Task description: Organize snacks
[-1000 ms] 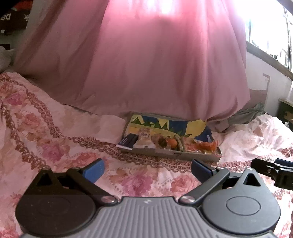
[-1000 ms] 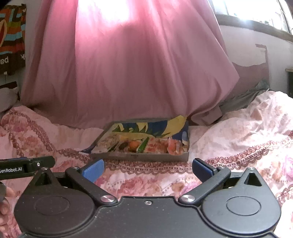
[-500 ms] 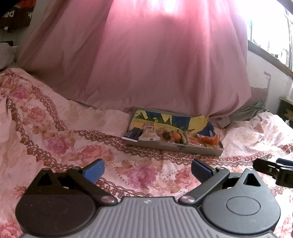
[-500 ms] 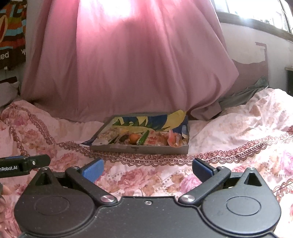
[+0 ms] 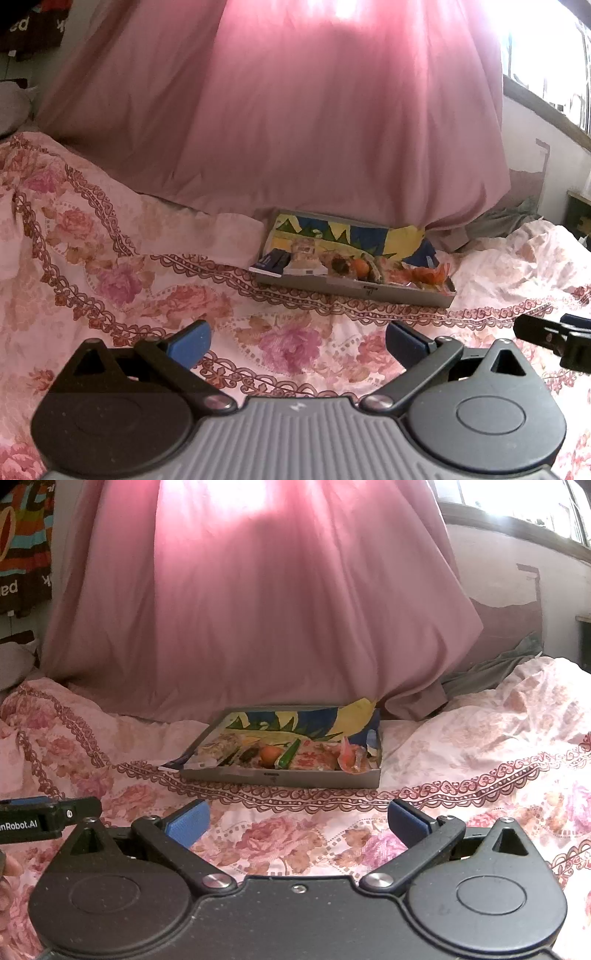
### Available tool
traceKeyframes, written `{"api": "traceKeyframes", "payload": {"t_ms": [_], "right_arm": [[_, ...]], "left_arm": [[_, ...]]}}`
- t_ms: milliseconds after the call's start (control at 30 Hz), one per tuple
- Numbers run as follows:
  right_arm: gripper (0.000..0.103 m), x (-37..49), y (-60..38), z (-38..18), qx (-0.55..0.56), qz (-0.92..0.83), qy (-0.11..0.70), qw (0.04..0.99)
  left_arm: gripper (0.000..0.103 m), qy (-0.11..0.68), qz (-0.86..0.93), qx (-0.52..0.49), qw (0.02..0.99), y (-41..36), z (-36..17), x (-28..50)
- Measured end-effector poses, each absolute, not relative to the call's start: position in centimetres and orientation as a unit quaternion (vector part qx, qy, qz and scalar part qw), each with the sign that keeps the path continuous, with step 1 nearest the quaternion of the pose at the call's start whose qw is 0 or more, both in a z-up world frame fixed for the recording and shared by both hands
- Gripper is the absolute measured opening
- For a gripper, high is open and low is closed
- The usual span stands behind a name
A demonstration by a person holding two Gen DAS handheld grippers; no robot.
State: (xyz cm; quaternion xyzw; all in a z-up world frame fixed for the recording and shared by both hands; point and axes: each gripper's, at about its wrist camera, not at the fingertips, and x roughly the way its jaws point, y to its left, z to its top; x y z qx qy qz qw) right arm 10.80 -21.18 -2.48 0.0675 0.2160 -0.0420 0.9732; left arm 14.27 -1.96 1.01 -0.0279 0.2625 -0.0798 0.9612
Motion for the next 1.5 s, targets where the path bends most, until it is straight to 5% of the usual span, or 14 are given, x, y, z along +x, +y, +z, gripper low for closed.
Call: {"api": "traceKeyframes", "payload": {"t_ms": [1500], "right_arm": [[0.102, 11.4, -21.1, -3.1, 0.072, -0.040, 0.232, 0.969]], "left_arm": [[0.103, 0.290, -0.067, -0.017, 0.955, -2.2, -0.5, 14.7]]}}
